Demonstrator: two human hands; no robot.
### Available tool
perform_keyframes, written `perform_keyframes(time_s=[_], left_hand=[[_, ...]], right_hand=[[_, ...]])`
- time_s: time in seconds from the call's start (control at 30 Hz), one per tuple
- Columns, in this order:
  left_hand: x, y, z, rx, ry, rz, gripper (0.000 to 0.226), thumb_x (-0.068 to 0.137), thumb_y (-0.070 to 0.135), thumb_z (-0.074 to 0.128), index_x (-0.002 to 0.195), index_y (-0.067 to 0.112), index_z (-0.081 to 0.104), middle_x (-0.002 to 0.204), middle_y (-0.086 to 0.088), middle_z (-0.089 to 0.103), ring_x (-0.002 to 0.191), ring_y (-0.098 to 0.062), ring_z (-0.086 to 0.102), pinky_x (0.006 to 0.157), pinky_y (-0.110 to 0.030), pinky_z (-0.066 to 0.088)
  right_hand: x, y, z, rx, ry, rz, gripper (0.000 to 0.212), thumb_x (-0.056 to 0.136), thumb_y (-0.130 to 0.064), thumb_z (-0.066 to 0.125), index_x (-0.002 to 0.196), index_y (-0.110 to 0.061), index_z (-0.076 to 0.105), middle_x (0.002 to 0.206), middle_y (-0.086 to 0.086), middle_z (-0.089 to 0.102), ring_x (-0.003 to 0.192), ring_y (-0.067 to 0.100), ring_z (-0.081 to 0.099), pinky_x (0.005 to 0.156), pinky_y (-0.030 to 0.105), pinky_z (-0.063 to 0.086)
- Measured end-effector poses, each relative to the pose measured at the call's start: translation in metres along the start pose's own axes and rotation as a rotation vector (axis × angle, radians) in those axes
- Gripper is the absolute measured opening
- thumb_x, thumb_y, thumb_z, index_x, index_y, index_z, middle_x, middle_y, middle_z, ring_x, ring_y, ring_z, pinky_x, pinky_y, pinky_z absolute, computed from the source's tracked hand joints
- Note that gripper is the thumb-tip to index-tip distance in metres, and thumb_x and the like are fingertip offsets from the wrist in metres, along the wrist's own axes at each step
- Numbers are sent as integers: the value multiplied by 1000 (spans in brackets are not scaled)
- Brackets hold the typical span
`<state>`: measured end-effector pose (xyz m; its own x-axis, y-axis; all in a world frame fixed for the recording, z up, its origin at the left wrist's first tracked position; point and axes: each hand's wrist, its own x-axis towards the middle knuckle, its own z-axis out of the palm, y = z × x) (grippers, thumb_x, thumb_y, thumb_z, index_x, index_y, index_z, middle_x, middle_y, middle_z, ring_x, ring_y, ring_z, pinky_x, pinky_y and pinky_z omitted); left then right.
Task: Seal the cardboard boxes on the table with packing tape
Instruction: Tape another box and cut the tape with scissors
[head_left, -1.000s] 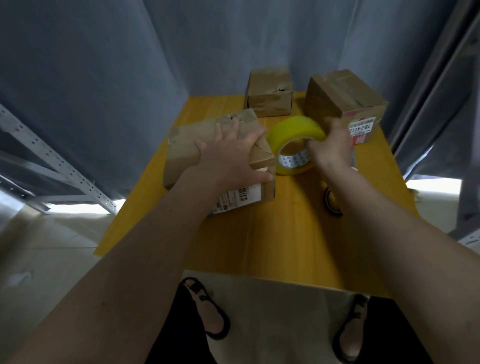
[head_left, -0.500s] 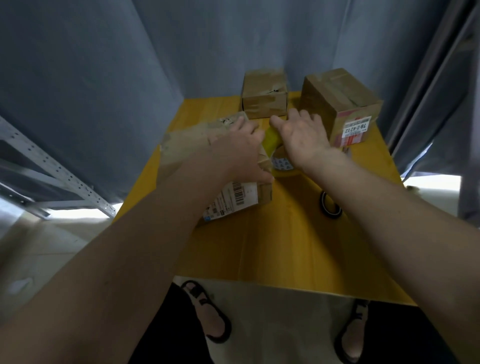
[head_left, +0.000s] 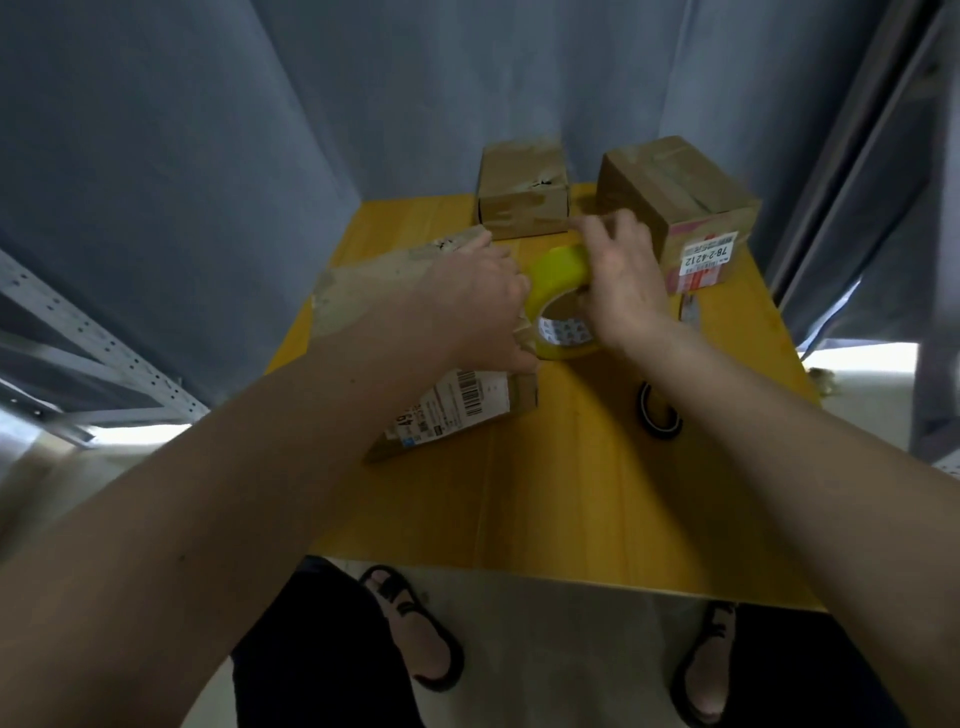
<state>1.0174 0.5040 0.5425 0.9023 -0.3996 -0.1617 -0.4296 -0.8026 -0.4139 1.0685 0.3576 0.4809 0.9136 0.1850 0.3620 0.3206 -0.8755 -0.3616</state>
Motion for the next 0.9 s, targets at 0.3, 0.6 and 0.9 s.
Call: perform_keyframes(time_s=[0.3,0.6,0.9], left_hand=[[9,8,-1,-22,20,-45,59,77,69,61,100,15,59,95,-1,43,86,-16,46,66,-31,40],[20,15,-10,96,-63,-24,52,82,66,58,76,16,47,69,0,43,77,-20,54,63,-32,46],[18,17,-12,94,-75,-49,58,81,69,57,65,16,40,67,0,39,78,-20,48,63,-32,40]], right_hand=[[5,8,0,-81,48,-36,47,86,9,50,127,-13,45,117,20,48,107,39,46,81,44,39],[1,17,-6,43,-174,69,77,85,0,63,147,-26,26,133,17,40,123,37,40,91,44,39],[-58,45,-16,-113,-137,304,51,89,-22,61,133,-3,43,137,21,41,123,37,39,102,43,36]])
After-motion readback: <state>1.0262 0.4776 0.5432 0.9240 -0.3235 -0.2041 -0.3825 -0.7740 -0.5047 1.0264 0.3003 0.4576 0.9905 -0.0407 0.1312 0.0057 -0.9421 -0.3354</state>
